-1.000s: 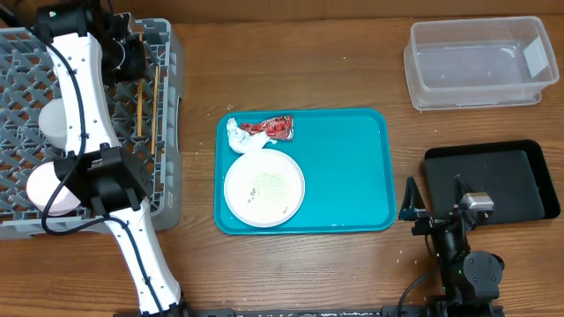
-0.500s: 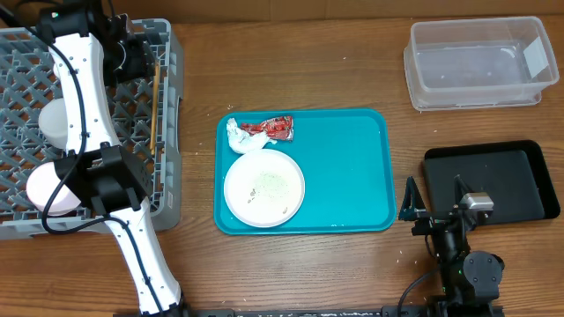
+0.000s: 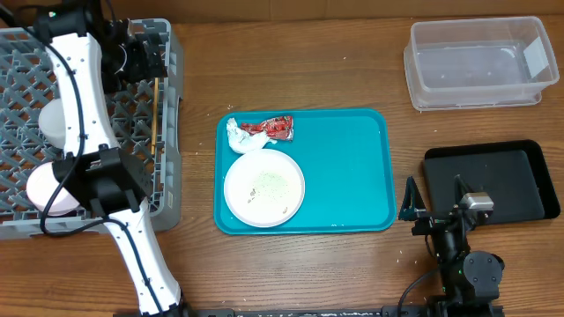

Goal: Sort waste into correct bins and load items into the dishwasher
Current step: 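Carry the second chopstick to the rack and insert it upright, then reach the right gripper to the tray and grasp the red wrapper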

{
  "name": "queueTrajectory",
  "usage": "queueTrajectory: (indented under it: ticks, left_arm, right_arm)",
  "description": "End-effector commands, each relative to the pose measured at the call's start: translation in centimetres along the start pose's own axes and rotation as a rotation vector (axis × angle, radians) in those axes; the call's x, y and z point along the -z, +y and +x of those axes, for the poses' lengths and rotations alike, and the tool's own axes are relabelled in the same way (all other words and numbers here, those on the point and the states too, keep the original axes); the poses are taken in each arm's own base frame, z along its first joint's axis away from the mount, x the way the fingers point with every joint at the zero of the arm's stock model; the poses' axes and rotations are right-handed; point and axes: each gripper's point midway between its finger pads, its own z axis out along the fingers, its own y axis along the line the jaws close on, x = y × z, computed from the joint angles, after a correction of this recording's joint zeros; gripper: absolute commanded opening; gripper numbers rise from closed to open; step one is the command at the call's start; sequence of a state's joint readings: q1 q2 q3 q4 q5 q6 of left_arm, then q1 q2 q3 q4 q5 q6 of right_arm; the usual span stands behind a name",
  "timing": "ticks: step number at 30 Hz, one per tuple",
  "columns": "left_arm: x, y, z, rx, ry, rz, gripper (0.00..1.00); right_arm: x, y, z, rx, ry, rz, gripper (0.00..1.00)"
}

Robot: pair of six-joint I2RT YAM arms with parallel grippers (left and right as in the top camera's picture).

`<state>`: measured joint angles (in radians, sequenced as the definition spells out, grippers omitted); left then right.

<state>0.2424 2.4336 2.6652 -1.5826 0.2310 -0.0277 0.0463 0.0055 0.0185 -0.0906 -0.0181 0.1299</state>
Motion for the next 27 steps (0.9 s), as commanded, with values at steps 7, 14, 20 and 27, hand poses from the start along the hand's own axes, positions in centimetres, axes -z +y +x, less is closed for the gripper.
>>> queueTrajectory:
  ticks: [7,14,20,27]
  left_arm:
    - [13.4,1.4,-0.2,0.021,-0.286,-0.089,1.0]
    - [13.3,1.4,-0.2,0.022,-0.283,-0.095,1.0]
    - [13.3,1.4,-0.2,0.022,-0.283,-0.094,1.0]
    - [13.3,1.4,-0.2,0.022,-0.283,-0.094,1.0]
  right_arm:
    - [-0.1,-0.2,0.3,0.003,0.0,0.008,1.0]
    - [0.0,-0.1,-0.1,0.003,-0.016,0.004,1.0]
    - [2.4,7.7,-5.6,-0.35,-0.132,-0.477,1.0]
    - [7.5,10.6,-13.1,-0.639,-0.319,-0.79,1.0]
